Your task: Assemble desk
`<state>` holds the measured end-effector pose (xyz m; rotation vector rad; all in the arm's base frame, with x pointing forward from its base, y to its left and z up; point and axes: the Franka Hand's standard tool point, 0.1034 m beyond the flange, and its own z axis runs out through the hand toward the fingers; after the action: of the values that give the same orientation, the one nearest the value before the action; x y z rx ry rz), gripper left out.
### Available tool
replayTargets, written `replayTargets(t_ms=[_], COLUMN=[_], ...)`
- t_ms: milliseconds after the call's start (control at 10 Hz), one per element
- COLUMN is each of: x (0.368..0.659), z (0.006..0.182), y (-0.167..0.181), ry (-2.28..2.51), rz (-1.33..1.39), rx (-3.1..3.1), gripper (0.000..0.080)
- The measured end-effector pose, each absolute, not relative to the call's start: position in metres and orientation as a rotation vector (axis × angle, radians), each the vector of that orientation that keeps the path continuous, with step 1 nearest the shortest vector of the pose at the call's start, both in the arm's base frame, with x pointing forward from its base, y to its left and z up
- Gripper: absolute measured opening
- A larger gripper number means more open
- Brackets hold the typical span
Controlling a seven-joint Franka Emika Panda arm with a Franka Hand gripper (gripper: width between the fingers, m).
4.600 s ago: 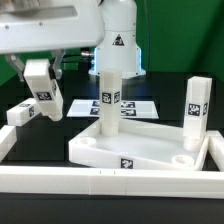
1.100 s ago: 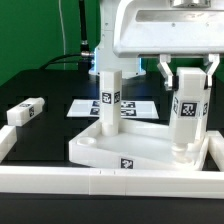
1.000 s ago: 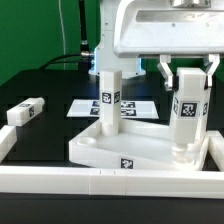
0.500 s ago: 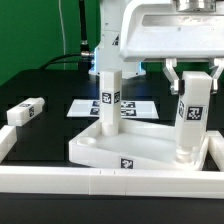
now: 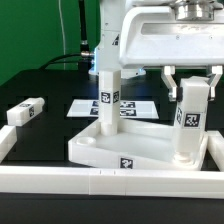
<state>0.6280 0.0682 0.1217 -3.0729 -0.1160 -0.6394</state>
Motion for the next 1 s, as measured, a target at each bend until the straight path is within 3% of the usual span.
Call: replayTargets(t_ms=[700,900,1000], x=[0.6271,0.6270,0.6270], z=[0.1103,0.1102,0.1102], y=[0.0676,0.0676,0.0676], ry=[-0.122,-0.122,-0.122], rz=[-0.697,-0.696,-0.696], rx=[-3.071,-3.071,-3.072], gripper=[0.0290,0.0515,0.0515])
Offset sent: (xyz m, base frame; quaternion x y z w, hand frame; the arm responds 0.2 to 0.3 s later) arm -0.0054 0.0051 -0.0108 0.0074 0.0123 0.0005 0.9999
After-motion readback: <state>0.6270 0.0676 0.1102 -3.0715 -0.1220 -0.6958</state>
